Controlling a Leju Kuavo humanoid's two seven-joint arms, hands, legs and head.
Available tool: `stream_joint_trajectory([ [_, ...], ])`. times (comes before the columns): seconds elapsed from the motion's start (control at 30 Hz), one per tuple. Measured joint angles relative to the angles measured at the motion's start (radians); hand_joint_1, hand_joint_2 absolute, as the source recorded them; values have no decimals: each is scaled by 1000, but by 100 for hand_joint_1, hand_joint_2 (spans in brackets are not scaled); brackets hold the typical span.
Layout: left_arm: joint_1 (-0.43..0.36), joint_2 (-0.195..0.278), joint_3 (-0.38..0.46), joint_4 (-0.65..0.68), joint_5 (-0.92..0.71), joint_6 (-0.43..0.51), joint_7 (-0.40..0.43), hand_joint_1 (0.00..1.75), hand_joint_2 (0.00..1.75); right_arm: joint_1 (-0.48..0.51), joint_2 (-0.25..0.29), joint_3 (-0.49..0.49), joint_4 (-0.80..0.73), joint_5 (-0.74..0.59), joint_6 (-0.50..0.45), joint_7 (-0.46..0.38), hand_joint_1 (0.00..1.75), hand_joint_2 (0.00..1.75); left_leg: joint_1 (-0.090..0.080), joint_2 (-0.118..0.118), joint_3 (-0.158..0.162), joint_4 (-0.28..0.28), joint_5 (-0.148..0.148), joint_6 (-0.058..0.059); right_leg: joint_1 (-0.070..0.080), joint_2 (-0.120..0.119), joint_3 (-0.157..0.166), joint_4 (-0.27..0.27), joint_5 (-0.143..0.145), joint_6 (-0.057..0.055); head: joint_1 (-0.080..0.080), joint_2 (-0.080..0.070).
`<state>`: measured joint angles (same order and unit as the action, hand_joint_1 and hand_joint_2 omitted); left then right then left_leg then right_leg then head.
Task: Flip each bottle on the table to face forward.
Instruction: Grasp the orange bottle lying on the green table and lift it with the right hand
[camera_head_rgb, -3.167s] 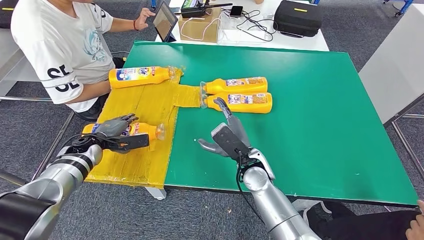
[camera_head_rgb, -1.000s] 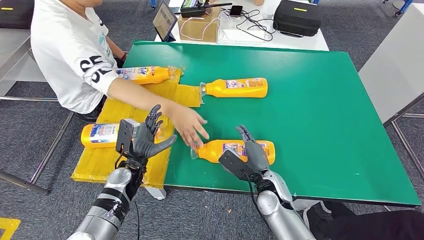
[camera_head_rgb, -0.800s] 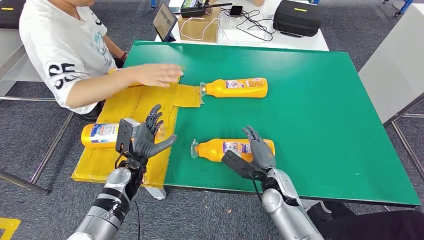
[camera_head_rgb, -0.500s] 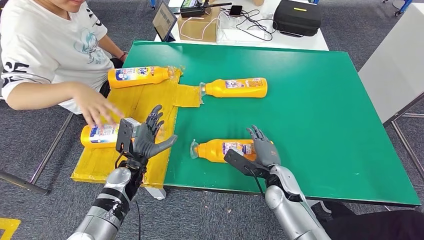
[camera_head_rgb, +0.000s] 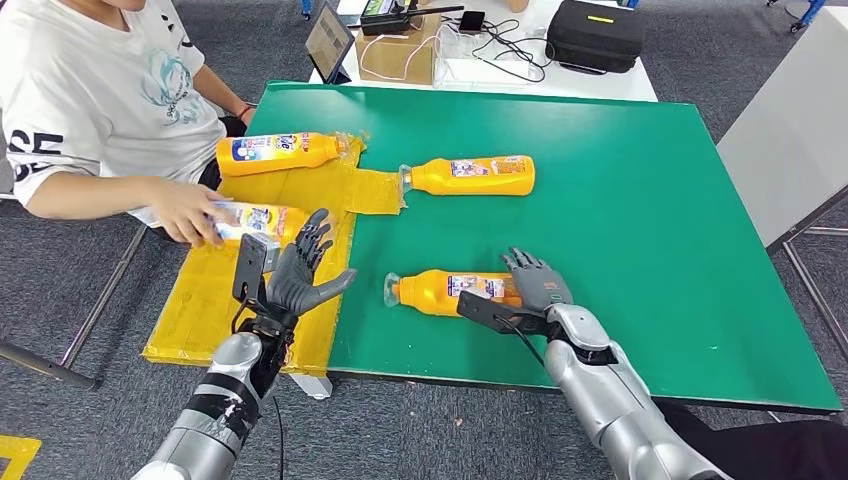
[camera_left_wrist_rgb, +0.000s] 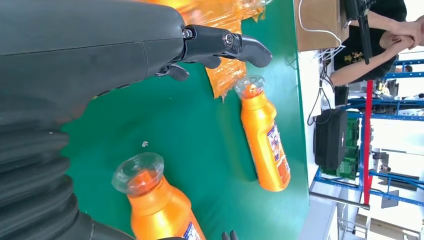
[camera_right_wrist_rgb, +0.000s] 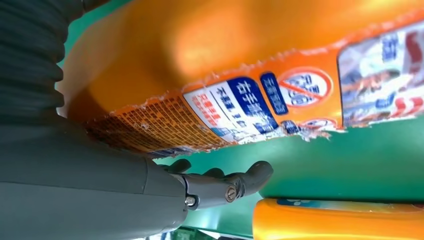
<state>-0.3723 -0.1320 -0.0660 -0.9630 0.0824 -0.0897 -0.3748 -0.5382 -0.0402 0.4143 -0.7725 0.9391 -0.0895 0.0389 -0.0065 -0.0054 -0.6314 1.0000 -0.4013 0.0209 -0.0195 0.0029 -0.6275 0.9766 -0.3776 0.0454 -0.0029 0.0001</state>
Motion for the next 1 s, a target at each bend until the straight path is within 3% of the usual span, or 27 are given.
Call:
stream_joint_trajectory([
  [0.03, 0, 0, 0, 0, 0, 0, 0, 0, 175, -5, 0, 2, 7, 0, 4, -1, 174, 175, 0, 0, 0, 0, 0, 0, 0, 0, 0, 0, 0, 0, 0, 0],
  [0.47, -55, 2, 0, 52, 15, -16, -1, 0, 175, -156, 3, 42, 170, -99, 170, -73, 175, 175, 0, -1, 0, 0, 2, 1, 0, 0, 1, 0, 1, 1, 0, 0],
  [0.83, -121, 10, 0, 128, 13, 4, 1, 0, 175, -204, 27, 34, 239, -290, 183, -147, 175, 175, 0, 0, -1, 0, 1, 1, 0, 0, 0, 0, 1, 1, 0, 0],
  [1.0, -131, 11, 0, 143, 12, 9, 1, 0, 175, -201, 42, 19, 241, -318, 165, -157, 175, 175, 0, 0, -1, 0, 1, 1, 0, 0, -1, 0, 1, 1, 0, 0],
])
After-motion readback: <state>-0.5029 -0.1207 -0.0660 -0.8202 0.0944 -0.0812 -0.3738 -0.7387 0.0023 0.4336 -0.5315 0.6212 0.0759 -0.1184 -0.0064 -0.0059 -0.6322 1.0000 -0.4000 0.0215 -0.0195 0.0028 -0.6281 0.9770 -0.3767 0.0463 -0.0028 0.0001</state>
